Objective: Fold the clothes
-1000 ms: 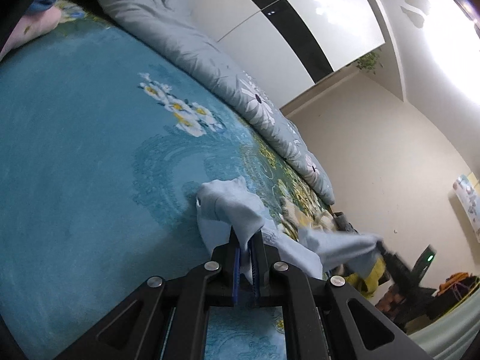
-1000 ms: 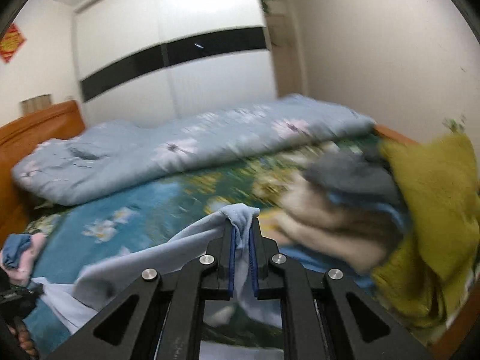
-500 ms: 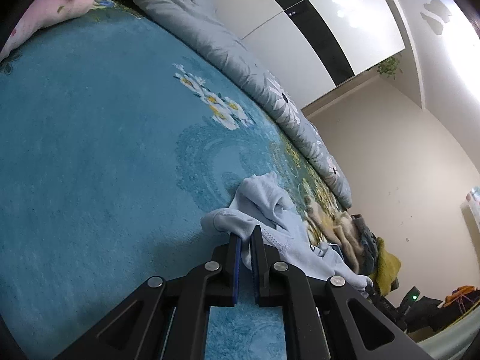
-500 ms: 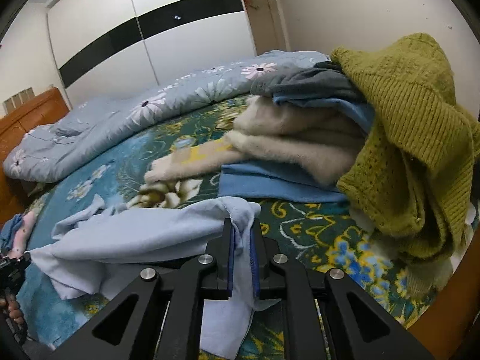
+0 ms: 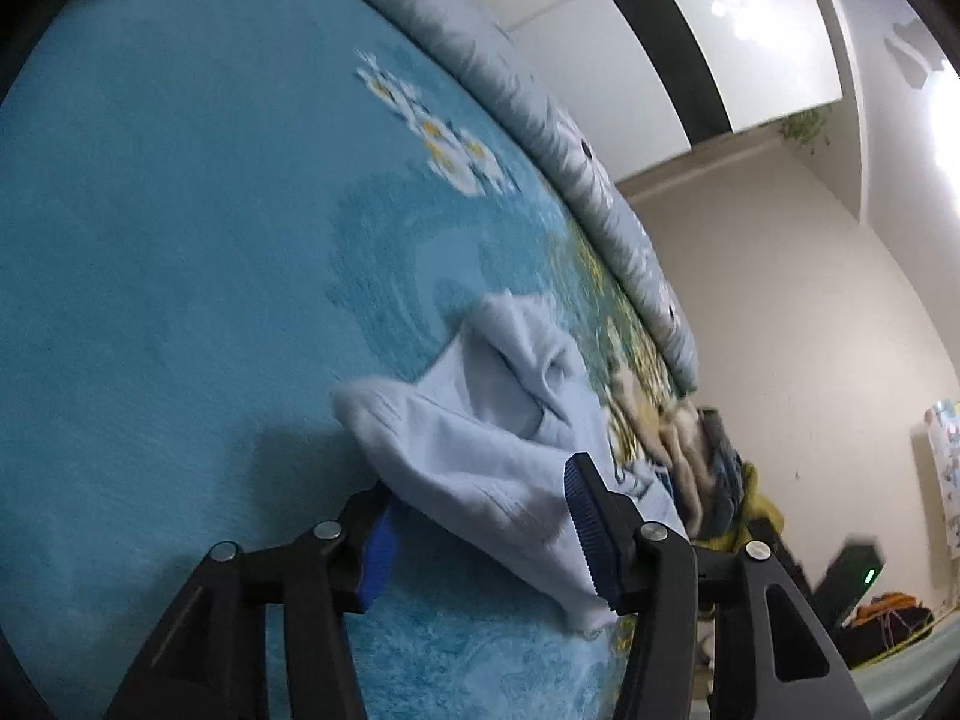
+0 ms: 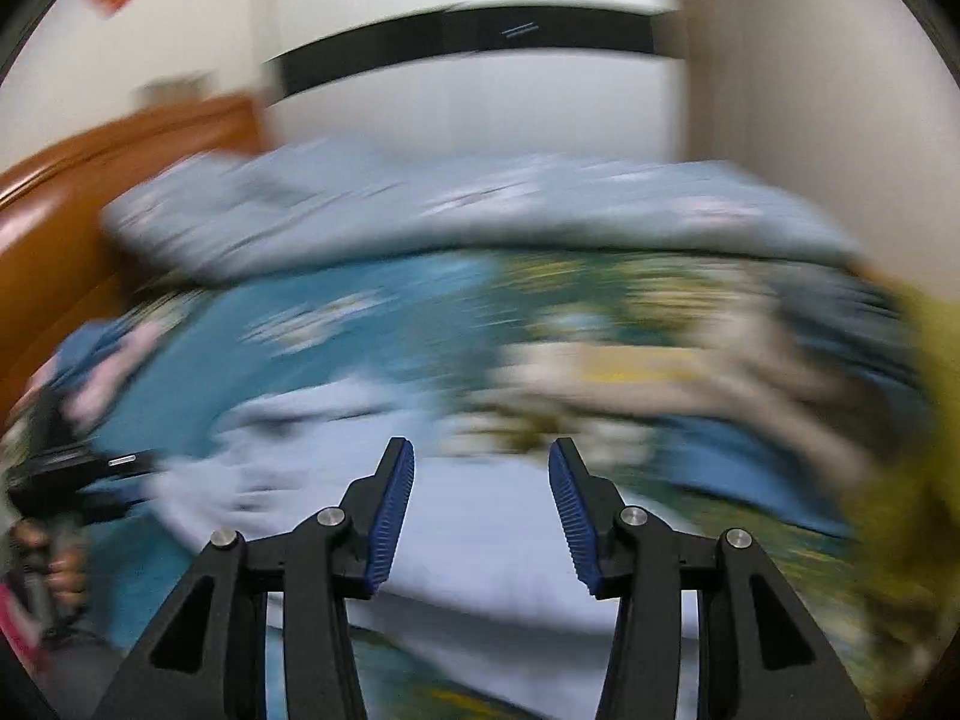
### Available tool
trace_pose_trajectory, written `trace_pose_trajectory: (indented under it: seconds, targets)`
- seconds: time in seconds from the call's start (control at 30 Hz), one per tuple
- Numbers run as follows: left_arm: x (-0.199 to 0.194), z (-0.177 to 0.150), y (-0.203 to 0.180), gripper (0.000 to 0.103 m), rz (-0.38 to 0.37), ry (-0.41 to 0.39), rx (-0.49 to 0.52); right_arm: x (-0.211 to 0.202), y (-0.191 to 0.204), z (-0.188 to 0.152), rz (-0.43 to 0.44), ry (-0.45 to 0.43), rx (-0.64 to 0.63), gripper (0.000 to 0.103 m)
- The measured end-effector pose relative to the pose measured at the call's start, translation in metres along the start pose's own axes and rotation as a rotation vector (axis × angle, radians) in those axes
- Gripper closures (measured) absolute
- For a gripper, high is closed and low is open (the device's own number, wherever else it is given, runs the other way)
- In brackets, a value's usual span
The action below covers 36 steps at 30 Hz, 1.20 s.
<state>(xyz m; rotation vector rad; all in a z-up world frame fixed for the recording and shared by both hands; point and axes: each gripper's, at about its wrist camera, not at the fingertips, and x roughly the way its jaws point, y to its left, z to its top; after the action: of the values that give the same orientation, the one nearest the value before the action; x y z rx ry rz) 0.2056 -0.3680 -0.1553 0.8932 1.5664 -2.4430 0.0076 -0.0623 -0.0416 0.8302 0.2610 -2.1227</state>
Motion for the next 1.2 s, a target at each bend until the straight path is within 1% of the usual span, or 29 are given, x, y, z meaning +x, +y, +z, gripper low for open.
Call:
trace_pose_trajectory:
  seconds: [0.03, 0.07, 0.13, 0.23, 0.4, 0.5, 0.53, 0.57, 0.6, 0.63, 0.67, 0.77, 0.9, 1.03, 1.2]
  targets:
    - [0.002, -0.001, -0.002, 0.047, 0.005, 0.006, 0.007, 0.022, 0.024, 0.006, 0.07, 0.044, -0.039, 0.055]
    - [0.004, -0.001, -0.002, 0.047, 0.009, 0.011, 0.01, 0.037, 0.042, 0.009, 0.107, 0.077, -0.067, 0.055]
    - [0.008, 0.0, -0.002, 0.047, 0.013, 0.022, 0.012, 0.082, 0.092, 0.014, 0.169, 0.169, -0.172, 0.055]
    - [0.013, -0.001, 0.003, 0.049, -0.006, 0.038, -0.007, 0.126, 0.136, 0.017, 0.161, 0.243, -0.258, 0.055]
    - [0.013, 0.0, 0.013, 0.05, -0.049, 0.037, -0.028, 0.17, 0.155, 0.019, 0.153, 0.315, -0.231, 0.055]
    - [0.013, 0.0, 0.014, 0.059, -0.047, 0.026, -0.017, 0.184, 0.159, 0.019, 0.122, 0.333, -0.212, 0.056]
    - [0.012, 0.0, 0.016, 0.066, -0.046, 0.024, -0.018, 0.184, 0.157, 0.02, 0.116, 0.327, -0.198, 0.058]
    - [0.012, 0.0, 0.017, 0.072, -0.045, 0.022, -0.021, 0.183, 0.155, 0.021, 0.111, 0.322, -0.183, 0.071]
    - [0.01, -0.001, 0.017, 0.077, -0.043, 0.018, -0.02, 0.181, 0.152, 0.024, 0.106, 0.318, -0.165, 0.094]
    - [0.008, -0.001, 0.017, 0.087, -0.04, 0.011, -0.015, 0.18, 0.149, 0.027, 0.1, 0.315, -0.147, 0.098]
    - [0.006, -0.002, 0.016, 0.092, -0.038, 0.005, -0.011, 0.176, 0.146, 0.03, 0.094, 0.307, -0.13, 0.098]
    - [-0.002, -0.002, 0.01, 0.095, -0.032, -0.023, 0.019, 0.14, 0.132, 0.046, 0.051, 0.182, -0.1, 0.099]
    - [-0.021, 0.005, -0.006, 0.096, -0.006, -0.093, 0.091, 0.087, 0.111, 0.069, 0.001, 0.028, -0.058, 0.099]
    - [-0.051, 0.023, -0.026, 0.097, 0.049, -0.178, 0.182, 0.009, 0.076, 0.096, -0.058, -0.162, 0.019, 0.099]
    - [-0.105, 0.056, -0.042, 0.097, 0.117, -0.297, 0.257, -0.059, 0.042, 0.118, -0.105, -0.304, 0.093, 0.099]
